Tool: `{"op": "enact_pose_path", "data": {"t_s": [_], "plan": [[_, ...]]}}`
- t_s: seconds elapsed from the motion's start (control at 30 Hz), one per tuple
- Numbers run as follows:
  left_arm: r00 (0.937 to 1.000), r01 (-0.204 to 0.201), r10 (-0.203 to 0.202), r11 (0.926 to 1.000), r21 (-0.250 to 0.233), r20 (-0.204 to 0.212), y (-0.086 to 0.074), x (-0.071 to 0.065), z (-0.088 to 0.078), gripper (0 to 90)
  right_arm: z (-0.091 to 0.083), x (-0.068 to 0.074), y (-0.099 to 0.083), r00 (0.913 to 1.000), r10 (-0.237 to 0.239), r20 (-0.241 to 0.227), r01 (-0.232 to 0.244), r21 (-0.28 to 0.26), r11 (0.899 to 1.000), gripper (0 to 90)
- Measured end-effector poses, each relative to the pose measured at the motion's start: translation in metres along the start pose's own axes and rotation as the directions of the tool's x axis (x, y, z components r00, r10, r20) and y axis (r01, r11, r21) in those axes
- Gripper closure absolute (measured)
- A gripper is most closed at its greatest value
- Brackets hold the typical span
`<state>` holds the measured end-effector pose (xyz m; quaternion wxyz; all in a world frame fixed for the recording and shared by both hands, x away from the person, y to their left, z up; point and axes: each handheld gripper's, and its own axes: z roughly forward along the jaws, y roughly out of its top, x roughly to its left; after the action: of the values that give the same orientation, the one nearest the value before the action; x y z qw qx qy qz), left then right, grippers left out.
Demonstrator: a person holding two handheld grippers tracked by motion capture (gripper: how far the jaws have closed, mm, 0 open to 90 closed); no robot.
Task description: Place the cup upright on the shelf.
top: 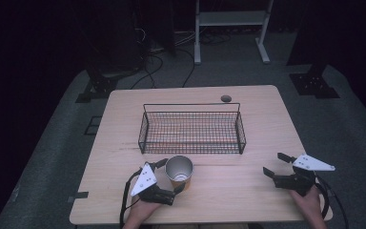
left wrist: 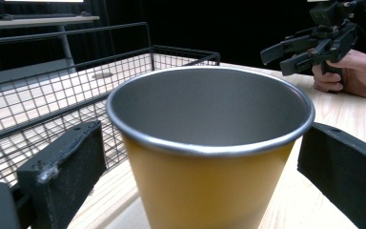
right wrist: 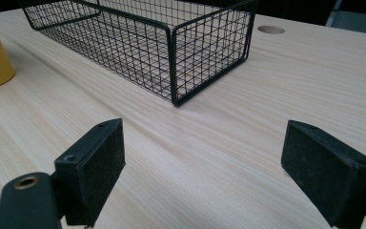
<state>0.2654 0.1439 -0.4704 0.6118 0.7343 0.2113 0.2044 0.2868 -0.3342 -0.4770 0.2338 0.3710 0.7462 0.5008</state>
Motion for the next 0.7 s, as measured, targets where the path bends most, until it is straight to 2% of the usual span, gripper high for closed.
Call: {"op": "enact_pose_path", "data": {"t_s": [0.1, 0.47, 0.7], "plan": [[0.9999, 0.008, -0.008, 0.9999, 0.012, 0.009, 0.0, 0.0, 0.003, 1.4, 0.0, 0.0, 0.0, 1.0, 0.001, 0.0, -0.001, 0.0, 1.0, 13.7], [0.9995, 0.033, -0.032, 0.9989, 0.035, -0.005, 0.0, 0.004, 0.016, 1.4, 0.0, 0.0, 0.0, 1.0, -0.002, 0.0, 0.002, 0.002, 1.0, 13.7], [0.9998, 0.018, -0.018, 0.9989, 0.043, -0.002, 0.002, 0.002, 0.022, 2.6, 0.0, 0.0, 0.0, 1.0, -0.003, -0.001, 0.003, 0.003, 1.0, 13.7]]}}
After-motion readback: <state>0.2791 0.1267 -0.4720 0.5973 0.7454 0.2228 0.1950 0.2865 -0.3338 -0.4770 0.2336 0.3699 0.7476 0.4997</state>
